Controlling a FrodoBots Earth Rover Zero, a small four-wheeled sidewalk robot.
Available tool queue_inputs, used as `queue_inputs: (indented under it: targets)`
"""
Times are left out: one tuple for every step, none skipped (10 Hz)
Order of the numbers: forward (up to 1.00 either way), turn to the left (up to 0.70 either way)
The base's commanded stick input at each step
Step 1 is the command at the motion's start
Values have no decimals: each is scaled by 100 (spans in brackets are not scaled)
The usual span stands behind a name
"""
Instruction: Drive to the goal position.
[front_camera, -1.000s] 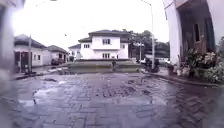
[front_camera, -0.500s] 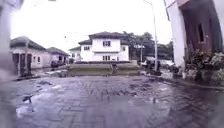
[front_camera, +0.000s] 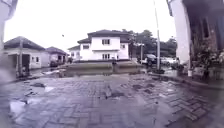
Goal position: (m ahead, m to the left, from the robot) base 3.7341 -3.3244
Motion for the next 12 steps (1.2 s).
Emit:
queue_inputs:
  targets:
    - [70, 0]
    - [70, 0]
    - [70, 0]
    - [70, 0]
    - [70, 0]
    - [70, 0]
    - [70, 0]
    - [70, 0]
    - [70, 0]
    - [70, 0]
    - [70, 0]
    - [70, 0]
